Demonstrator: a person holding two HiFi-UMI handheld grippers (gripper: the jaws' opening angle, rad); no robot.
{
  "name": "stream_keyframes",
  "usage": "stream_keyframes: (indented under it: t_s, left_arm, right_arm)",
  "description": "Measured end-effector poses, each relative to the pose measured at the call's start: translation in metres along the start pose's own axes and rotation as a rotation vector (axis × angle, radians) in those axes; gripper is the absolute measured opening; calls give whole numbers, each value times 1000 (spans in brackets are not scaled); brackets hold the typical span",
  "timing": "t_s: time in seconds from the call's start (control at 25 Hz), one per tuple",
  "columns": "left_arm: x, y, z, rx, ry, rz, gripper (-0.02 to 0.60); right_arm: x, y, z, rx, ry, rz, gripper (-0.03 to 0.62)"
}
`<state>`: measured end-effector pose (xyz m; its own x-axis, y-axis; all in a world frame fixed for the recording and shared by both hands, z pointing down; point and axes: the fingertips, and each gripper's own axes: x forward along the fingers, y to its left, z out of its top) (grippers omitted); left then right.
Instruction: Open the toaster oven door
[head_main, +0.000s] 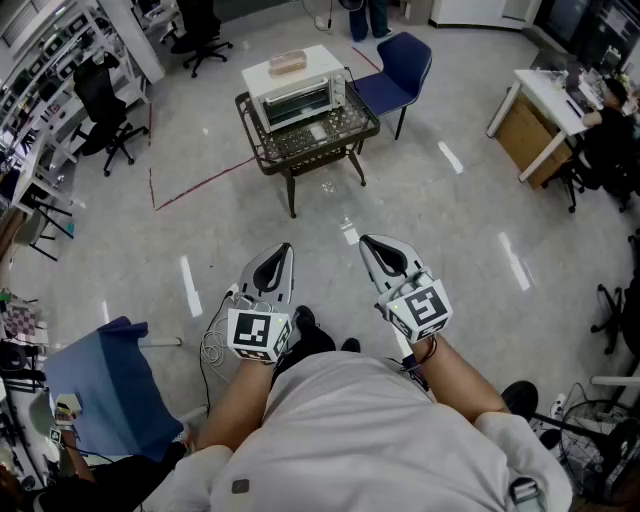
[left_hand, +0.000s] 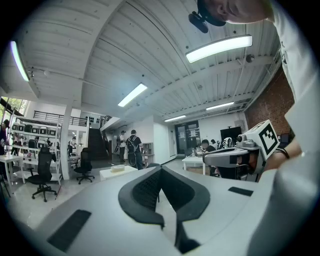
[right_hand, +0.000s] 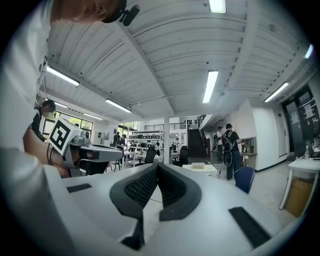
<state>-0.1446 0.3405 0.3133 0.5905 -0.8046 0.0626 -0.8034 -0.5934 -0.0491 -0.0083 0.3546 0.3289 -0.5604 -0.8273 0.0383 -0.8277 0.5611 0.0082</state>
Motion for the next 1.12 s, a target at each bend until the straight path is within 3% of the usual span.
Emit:
stream_keyframes:
  t_s: [0.6,0.8,1.12]
  left_arm:
    - [15,16,-8,-64,14,-16,17]
    - [22,32,-16,-47,28,-15,17]
    - [45,84,-23,-60,28,-18,17]
  right_arm:
    - [11,-11,0,-8,-3,-19,17]
    - [30,-1,-4,-20,45,-19,17]
    - [84,-9,-4,-21,32,-42,18]
